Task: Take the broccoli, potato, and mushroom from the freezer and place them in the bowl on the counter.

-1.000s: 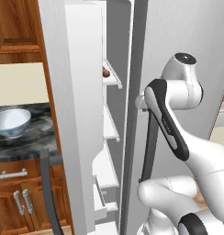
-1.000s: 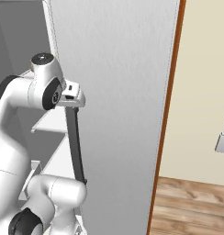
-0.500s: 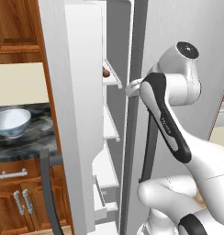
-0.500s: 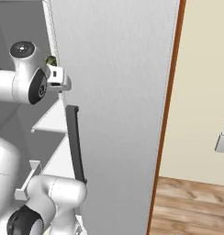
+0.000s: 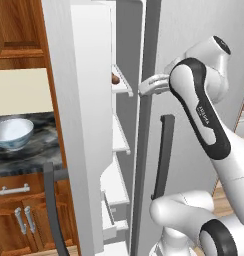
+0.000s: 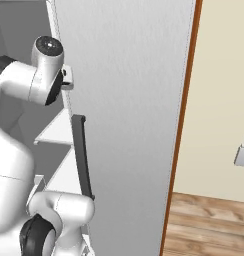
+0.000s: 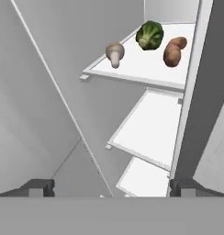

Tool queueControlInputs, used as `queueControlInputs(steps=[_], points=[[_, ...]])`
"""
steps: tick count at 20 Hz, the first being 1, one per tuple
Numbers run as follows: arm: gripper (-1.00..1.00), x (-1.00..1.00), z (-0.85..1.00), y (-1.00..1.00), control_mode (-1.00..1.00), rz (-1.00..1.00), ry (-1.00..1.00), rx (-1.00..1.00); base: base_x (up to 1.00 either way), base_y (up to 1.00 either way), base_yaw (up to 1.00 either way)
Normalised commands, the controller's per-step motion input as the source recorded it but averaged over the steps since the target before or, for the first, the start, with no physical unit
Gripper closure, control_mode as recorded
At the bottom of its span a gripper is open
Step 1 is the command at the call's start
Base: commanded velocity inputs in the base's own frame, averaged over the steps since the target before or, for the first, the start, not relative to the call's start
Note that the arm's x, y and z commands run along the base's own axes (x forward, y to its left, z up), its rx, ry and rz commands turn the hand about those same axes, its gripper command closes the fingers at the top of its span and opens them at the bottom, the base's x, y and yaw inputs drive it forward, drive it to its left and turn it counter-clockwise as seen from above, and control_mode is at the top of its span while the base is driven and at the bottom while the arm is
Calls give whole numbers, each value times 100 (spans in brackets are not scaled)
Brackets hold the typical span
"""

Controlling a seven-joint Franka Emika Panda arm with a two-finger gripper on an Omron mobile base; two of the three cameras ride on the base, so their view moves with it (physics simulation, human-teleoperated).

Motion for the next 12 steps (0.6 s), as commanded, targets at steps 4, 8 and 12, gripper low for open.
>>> queueControlInputs(steps=[4,8,12], points=[[-100,0,-1,91,-100,23,-3,1,0,0,0],[-100,0,-19,100,-100,20,0,2,0,0,0],[-100,0,-3,95,-100,14,-4,3,0,0,0]])
